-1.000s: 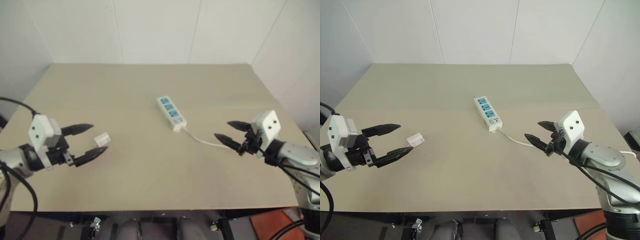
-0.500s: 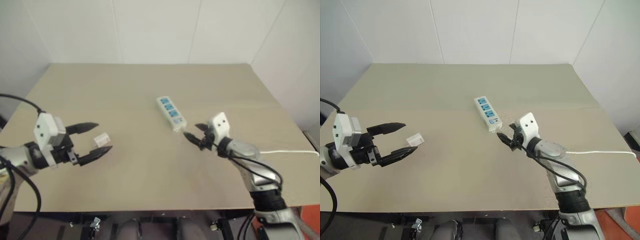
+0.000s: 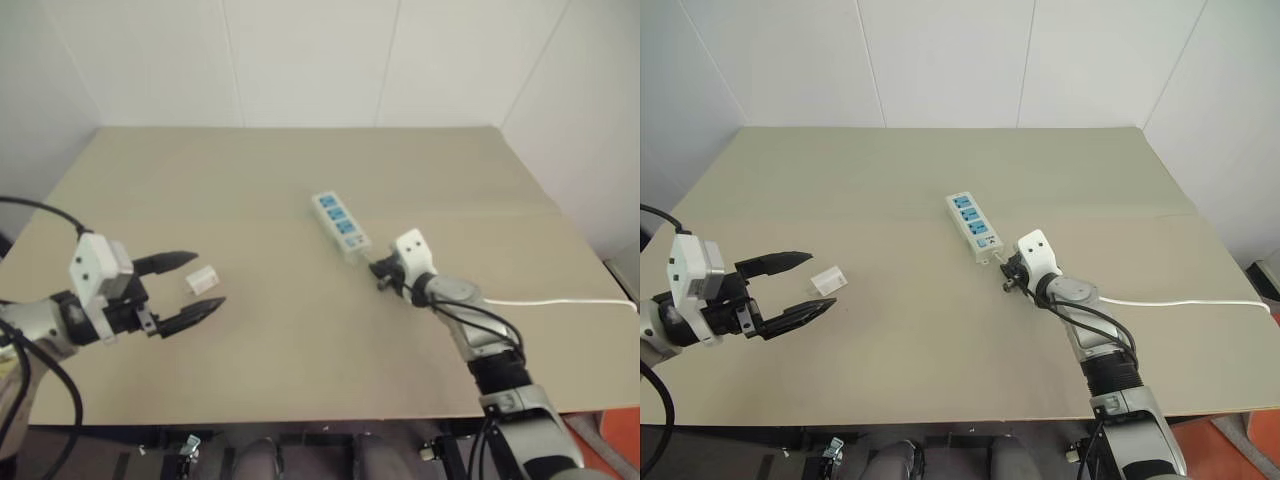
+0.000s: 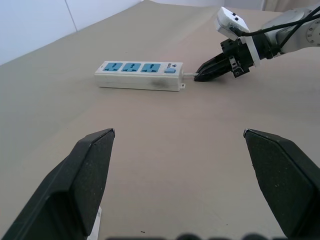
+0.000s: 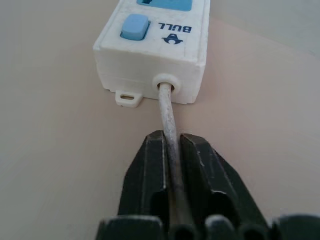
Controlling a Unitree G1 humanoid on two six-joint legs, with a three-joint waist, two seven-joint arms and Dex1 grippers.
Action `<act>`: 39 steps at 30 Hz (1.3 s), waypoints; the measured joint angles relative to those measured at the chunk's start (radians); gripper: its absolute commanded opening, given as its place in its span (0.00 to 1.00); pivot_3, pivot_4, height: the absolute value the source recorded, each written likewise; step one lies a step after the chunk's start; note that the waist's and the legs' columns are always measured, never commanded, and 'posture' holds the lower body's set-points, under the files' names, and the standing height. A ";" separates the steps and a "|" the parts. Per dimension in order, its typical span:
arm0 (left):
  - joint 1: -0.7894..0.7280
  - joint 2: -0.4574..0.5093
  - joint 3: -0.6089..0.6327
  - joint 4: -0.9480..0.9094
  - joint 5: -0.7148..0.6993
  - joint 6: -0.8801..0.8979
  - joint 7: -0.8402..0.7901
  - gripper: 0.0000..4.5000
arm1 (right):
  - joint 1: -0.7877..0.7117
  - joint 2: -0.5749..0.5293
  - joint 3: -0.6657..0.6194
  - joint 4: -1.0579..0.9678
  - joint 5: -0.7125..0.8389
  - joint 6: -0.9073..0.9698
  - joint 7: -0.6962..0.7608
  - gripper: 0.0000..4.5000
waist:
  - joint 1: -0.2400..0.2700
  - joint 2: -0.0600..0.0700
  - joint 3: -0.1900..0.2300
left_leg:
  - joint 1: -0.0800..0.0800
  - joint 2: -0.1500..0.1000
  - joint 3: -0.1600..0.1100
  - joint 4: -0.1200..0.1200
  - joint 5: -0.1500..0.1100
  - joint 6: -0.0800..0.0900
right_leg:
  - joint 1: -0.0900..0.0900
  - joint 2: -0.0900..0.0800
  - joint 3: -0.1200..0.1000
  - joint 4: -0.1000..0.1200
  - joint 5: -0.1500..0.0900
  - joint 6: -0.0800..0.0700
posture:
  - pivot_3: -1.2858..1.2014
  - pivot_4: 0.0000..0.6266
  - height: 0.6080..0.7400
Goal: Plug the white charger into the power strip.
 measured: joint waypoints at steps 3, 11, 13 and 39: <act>0.001 0.000 0.002 -0.004 -0.001 0.000 0.007 1.00 | 0.053 -0.021 -0.002 -0.070 0.004 0.005 0.030 0.00 | 0.001 0.000 0.000 | 0.000 0.000 0.000 0.000 0.000 0.000 | 0.000 0.000 0.000 0.000 0.000 0.000 | 0.52 0.24 1.00; 0.008 0.000 0.007 -0.010 -0.005 0.001 0.011 1.00 | 0.337 -0.172 -0.050 -0.412 0.097 0.075 0.152 0.00 | 0.005 0.000 0.000 | 0.000 -0.001 -0.002 0.000 0.000 0.000 | 0.001 0.000 0.000 -0.001 0.000 0.000 | 0.52 0.24 1.00; 0.006 0.000 0.006 -0.010 -0.004 0.001 0.010 1.00 | 0.387 -0.198 -0.058 -0.464 0.110 0.080 0.172 0.00 | 0.000 0.000 0.000 | 0.001 0.000 -0.002 0.000 0.000 0.000 | 0.002 0.000 0.000 0.000 0.000 0.000 | 0.52 0.24 1.00; -0.038 0.000 -0.023 0.013 -0.004 0.000 -0.015 1.00 | 0.429 0.120 -0.132 -0.467 0.143 -0.140 -0.064 1.00 | 0.001 0.000 0.000 | 0.001 0.000 -0.001 0.000 0.000 0.000 | 0.001 0.001 0.000 0.000 0.000 0.000 | 0.52 0.24 1.00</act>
